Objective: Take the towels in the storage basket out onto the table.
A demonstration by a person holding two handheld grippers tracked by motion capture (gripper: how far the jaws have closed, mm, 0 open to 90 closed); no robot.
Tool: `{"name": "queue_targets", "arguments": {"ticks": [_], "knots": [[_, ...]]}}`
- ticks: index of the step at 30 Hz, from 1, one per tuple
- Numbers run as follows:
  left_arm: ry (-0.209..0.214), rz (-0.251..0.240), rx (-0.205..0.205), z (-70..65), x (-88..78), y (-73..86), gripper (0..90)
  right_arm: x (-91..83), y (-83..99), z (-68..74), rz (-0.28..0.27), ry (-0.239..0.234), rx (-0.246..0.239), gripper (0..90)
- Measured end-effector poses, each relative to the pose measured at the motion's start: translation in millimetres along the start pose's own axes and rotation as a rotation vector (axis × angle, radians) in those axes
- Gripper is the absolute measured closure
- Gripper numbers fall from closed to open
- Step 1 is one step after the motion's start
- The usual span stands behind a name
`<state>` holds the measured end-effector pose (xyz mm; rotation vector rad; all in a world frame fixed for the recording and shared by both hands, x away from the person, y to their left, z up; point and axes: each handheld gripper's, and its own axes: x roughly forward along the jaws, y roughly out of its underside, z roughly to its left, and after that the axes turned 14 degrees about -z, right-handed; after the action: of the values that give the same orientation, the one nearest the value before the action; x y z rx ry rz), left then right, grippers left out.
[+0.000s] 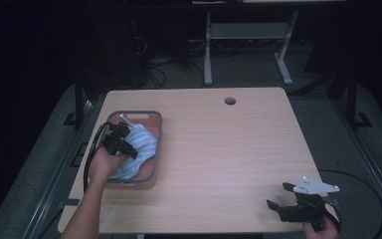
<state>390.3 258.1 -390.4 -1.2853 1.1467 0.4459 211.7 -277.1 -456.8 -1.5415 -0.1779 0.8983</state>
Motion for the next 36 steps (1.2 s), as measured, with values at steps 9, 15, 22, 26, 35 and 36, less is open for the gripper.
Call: {"name": "queue_targets", "arguments": {"ticks": [9, 15, 22, 26, 35, 36], "knots": [[0.097, -0.105, -0.009, 0.1, -25.2, 7.7, 69.9, -1.2, 1.2, 0.1, 0.001, 0.005, 0.001, 14.0], [0.153, -0.181, -0.036, 1.3, -35.8, 6.9, 70.1, -0.9, 0.4, 0.0, 0.0, 0.005, -0.009, 14.0], [0.2, -0.243, -0.081, 4.2, -52.2, 4.5, 70.2, -1.9, 0.9, -1.2, -0.003, 0.01, -0.003, 14.0], [0.221, -0.277, -0.086, 4.5, -65.1, 0.6, 70.2, -1.9, 0.4, -2.1, -0.002, 0.012, -0.004, 14.0], [0.244, -0.284, -0.074, 0.9, -75.2, -1.5, 70.1, -4.7, 0.6, -4.1, -0.013, 0.025, 0.005, 14.0], [0.244, -0.287, -0.069, 0.2, -76.0, -2.1, 70.1, -4.7, 0.6, -4.1, -0.014, 0.024, 0.005, 14.0]]}}
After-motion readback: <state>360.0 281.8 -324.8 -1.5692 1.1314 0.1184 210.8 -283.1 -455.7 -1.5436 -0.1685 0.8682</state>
